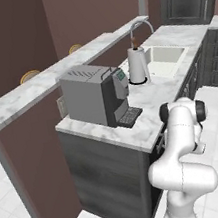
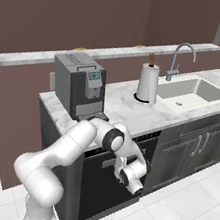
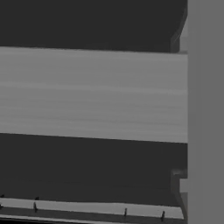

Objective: Open the dishwasher door and pull out the top rack.

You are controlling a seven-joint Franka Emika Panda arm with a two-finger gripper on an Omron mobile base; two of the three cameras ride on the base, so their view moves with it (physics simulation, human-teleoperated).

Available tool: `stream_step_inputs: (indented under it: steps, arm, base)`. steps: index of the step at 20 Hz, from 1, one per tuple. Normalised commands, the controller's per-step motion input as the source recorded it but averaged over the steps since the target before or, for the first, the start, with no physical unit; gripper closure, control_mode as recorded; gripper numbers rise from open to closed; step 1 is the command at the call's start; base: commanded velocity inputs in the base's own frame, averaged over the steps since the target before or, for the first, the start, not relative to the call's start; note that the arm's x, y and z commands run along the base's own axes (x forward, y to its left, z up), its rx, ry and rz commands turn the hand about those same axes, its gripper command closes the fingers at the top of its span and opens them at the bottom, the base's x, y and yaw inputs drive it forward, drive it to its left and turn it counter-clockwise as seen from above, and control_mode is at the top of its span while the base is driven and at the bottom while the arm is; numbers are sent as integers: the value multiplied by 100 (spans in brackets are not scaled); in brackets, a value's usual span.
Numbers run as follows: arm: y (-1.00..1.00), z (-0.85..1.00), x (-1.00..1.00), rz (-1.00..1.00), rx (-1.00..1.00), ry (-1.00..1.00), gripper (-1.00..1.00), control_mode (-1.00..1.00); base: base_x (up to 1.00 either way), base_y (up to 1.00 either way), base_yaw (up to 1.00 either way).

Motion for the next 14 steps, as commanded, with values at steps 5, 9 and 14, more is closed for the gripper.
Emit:
stream_step_inputs:
  steps: [5,9,14]
  arm:
    - [-23,-29,-1,7,-3,8,100,-100]
    - [-94,-63,-27,11,0,0,100,-100]
    - [-100,-95,-52,12,2,1,100,-100]
  base:
    - [0,0,0]
    - [0,0,0]
    - [0,0,0]
